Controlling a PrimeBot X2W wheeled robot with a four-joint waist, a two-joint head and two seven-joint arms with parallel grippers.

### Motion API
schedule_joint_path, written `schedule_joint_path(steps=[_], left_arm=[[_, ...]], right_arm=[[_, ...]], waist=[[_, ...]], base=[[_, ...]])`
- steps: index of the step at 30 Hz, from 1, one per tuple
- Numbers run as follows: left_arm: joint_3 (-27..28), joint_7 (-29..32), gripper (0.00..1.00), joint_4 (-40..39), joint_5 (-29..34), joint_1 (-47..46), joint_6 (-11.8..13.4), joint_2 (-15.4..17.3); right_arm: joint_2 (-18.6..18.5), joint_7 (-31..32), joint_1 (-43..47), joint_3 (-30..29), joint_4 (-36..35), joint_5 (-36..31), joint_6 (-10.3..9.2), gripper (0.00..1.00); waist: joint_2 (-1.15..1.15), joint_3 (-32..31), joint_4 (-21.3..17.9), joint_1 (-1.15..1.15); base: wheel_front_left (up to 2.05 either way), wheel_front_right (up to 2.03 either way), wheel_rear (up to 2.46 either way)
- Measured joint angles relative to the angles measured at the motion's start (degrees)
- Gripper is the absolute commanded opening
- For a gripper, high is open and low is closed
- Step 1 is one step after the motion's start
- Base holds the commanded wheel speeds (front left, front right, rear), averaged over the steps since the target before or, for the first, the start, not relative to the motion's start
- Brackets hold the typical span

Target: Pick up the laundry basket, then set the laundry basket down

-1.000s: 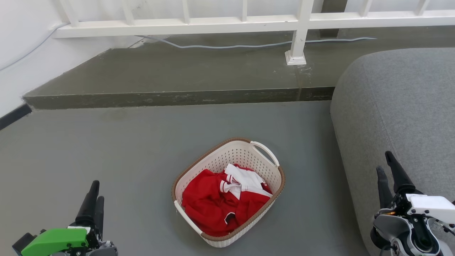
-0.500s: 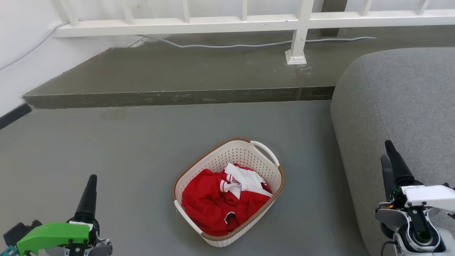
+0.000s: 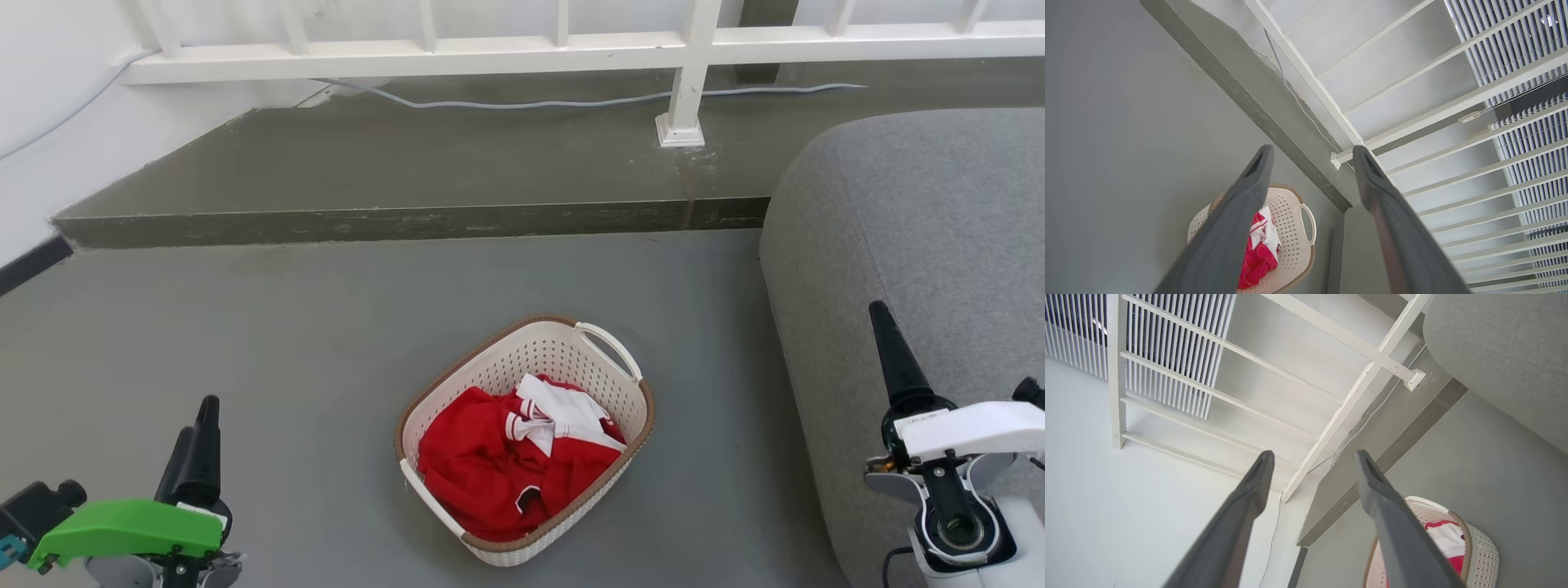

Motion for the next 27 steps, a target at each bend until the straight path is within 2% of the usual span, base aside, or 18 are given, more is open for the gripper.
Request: schedule_joint_path(steps=[4, 12, 27], left_arm=[[0.0, -0.7, 1.0, -1.2, 3.9, 0.0, 0.8, 0.0], [-0.6, -2.1, 1.0, -3.1, 10.9, 0.0, 1.2, -0.1], [-0.7, -5.1, 1.0, -6.6, 22.2, -0.1, 1.6, -1.3]], right_arm=[[0.0, -0.6, -0.1, 0.0, -0.5, -4.5, -0.12, 1.0], [0.0, -2.3, -0.3, 0.7, -2.2, -13.0, -2.03, 1.0], [0.2, -5.1, -0.4, 3.5, -4.5, -26.0, -2.57, 1.0]], waist=[[0.0, 0.1, 0.0, 0.0], [0.0, 0.3, 0.0, 0.0], [0.0, 0.4, 0.0, 0.0]], base=[[0.0, 0.0, 0.0], [0.0, 0.0, 0.0], [0.0, 0.0, 0.0]])
